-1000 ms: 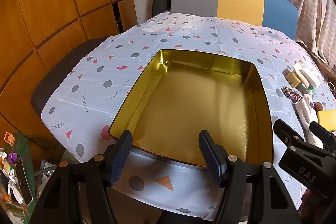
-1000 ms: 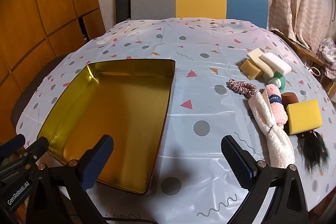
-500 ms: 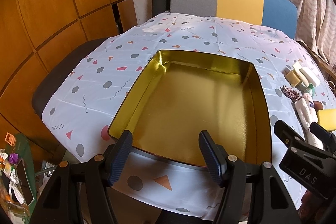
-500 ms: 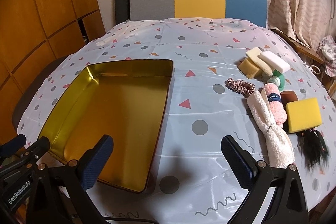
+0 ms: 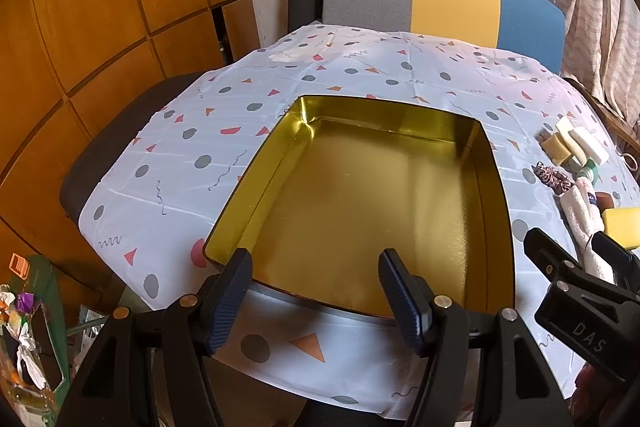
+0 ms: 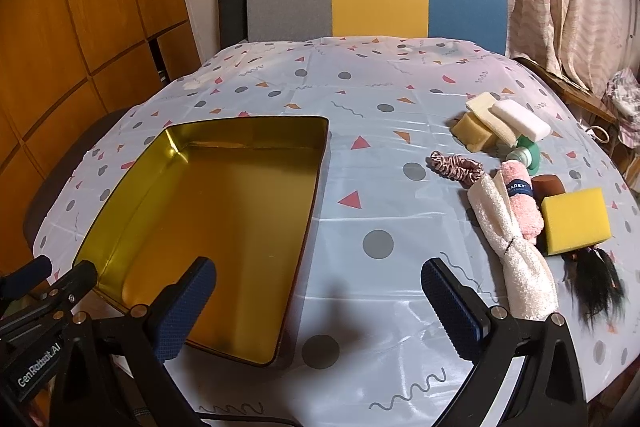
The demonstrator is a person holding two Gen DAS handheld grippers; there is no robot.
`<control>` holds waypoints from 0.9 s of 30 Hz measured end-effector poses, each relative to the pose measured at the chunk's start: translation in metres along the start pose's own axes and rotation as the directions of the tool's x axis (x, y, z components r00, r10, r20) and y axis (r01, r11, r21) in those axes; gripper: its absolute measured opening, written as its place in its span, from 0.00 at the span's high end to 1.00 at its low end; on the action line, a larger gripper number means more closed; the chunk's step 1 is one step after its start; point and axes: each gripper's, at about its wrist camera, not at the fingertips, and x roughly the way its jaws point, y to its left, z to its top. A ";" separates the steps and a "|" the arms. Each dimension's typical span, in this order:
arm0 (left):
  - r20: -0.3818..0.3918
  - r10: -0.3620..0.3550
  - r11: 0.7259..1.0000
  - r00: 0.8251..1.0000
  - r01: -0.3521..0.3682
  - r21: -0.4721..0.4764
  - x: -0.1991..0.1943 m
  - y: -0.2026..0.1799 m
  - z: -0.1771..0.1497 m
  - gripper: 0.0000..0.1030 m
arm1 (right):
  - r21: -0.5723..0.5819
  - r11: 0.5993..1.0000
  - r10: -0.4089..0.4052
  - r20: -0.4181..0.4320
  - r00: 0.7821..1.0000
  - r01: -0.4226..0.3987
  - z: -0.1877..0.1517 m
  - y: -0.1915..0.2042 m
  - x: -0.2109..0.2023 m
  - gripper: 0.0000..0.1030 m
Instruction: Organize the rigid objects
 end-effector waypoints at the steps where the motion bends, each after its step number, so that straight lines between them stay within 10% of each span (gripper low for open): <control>1: -0.001 -0.003 1.000 1.000 0.003 0.003 0.000 -0.002 0.000 0.35 | 0.002 1.000 -0.003 0.005 1.000 0.003 0.000 -0.003 -0.001 0.00; 8: -0.021 -0.131 0.990 0.991 0.132 0.049 0.001 -0.028 -0.002 0.35 | 0.068 0.997 -0.041 0.023 0.999 0.039 -0.002 -0.040 -0.007 0.00; 17: -0.105 -0.348 0.927 0.931 0.359 0.109 0.005 -0.077 -0.012 0.35 | 0.149 0.983 -0.118 0.039 0.992 0.111 -0.024 -0.109 -0.010 0.00; 23: -0.211 -0.581 0.797 0.786 0.602 0.047 0.010 -0.099 -0.013 0.36 | 0.185 0.973 -0.145 0.014 0.989 0.140 -0.053 -0.167 -0.010 0.00; 27: -0.265 -0.545 0.812 0.795 0.580 0.071 0.013 -0.121 -0.013 0.36 | 0.260 0.936 -0.249 0.014 0.968 0.237 -0.063 -0.225 -0.020 0.00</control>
